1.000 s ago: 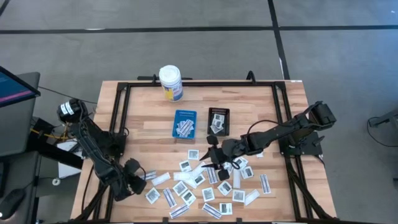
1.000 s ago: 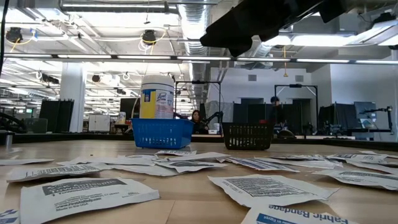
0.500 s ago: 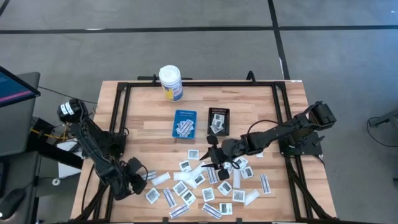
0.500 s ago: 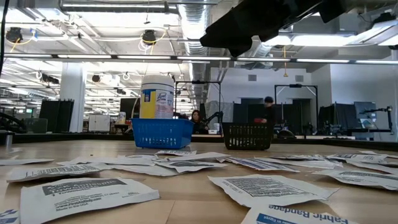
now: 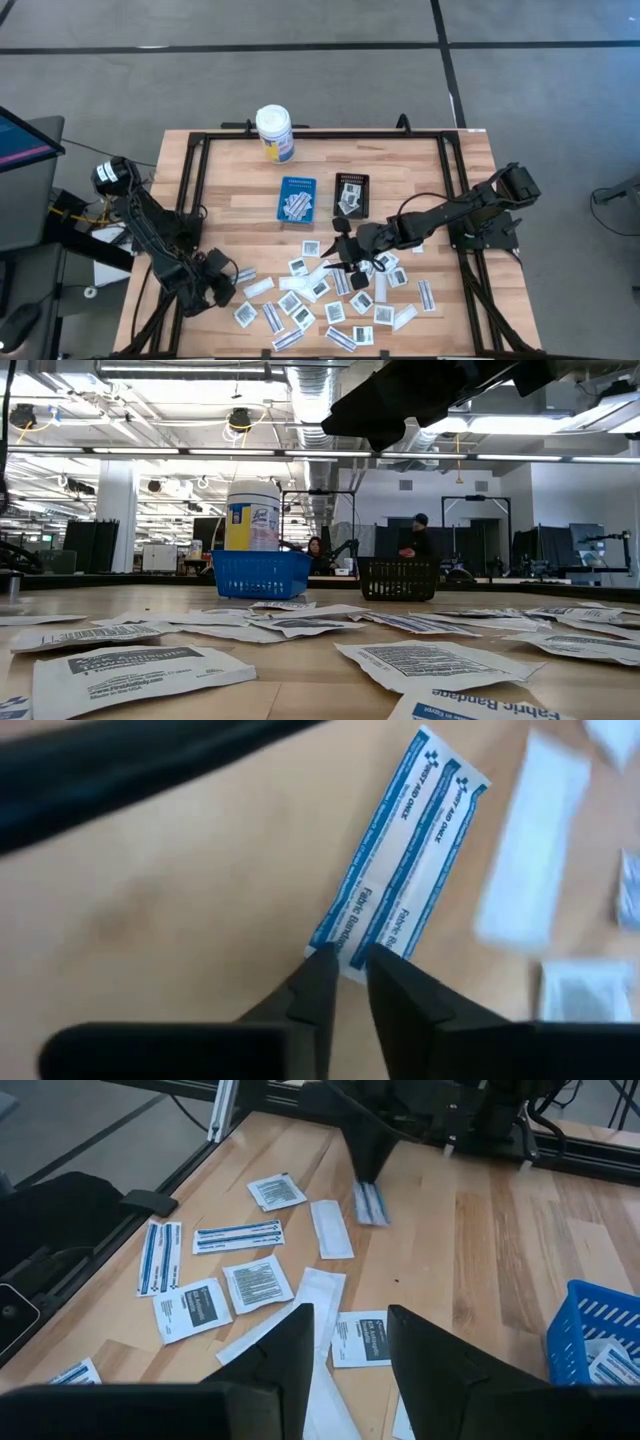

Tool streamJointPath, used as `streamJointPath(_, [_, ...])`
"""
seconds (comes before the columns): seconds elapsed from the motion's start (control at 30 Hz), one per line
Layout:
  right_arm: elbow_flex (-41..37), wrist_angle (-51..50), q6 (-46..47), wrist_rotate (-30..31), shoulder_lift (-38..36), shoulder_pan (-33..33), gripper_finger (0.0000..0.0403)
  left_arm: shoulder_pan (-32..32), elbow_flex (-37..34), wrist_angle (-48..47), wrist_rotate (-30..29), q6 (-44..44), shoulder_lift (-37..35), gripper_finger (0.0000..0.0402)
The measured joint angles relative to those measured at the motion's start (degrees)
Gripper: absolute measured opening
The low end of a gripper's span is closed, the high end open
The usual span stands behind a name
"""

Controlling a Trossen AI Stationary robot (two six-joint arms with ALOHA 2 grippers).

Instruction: Pick & Place First Aid Supplies

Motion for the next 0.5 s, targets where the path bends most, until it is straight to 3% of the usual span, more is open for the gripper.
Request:
streamJointPath(0.17, [0.0,0.0,0.0,0.0,0.0,0.0,0.0122,2.7,-3.3,0.6,-8.2,0.3,0.2,0.0014])
streamJointPath(0.33, [0.0,0.1,0.0,0.0,0.0,0.0,0.0122,7.1,-5.6,0.3,-16.0,3.1,0.4,0.0007])
streamJointPath(0.5, [0.0,0.2,0.0,0.0,0.0,0.0,0.0122,11.9,-5.8,2.8,-17.6,11.7,0.5,0.0007])
